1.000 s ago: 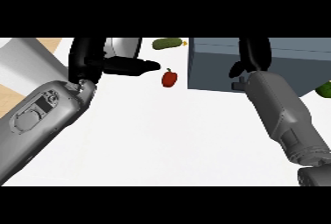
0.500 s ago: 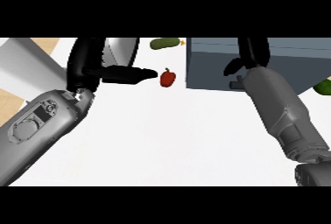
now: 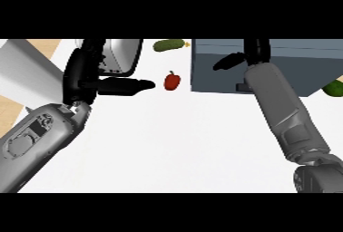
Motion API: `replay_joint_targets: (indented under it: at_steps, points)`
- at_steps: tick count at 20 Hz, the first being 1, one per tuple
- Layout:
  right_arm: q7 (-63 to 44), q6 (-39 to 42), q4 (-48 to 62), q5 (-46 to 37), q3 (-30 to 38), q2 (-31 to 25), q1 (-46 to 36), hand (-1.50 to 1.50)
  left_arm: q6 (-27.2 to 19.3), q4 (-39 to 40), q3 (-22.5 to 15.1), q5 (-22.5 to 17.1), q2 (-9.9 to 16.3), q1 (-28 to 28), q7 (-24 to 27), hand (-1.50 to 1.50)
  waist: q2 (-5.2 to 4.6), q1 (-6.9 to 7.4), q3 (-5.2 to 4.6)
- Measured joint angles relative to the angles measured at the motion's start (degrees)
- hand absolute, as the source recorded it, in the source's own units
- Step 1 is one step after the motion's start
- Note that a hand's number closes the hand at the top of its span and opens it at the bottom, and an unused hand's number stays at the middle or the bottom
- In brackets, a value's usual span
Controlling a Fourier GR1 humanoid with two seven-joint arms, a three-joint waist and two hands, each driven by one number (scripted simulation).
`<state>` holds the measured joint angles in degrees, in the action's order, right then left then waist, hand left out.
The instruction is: Pick up the can, place it into the drawer and close the drawer
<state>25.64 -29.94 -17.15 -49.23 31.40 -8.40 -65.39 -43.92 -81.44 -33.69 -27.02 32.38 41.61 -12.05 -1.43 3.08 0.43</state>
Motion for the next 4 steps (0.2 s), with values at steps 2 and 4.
replay_joint_targets:
  at_steps: [2, 4]
  points:
    - [1.27, 1.71, -0.24, 2.93, 2.26, 0.76, -0.43, -1.5, 0.09, -0.04, 0.53, 0.09, 0.22, -0.3, -0.14, -1.5, 0.05, -0.33, -0.02]
    - [1.83, 2.58, -0.25, 4.85, 3.77, 1.16, -1.06, -1.5, -0.07, -0.9, 0.8, 0.44, 0.36, -1.07, -0.14, -1.5, 0.1, -0.41, -0.04]
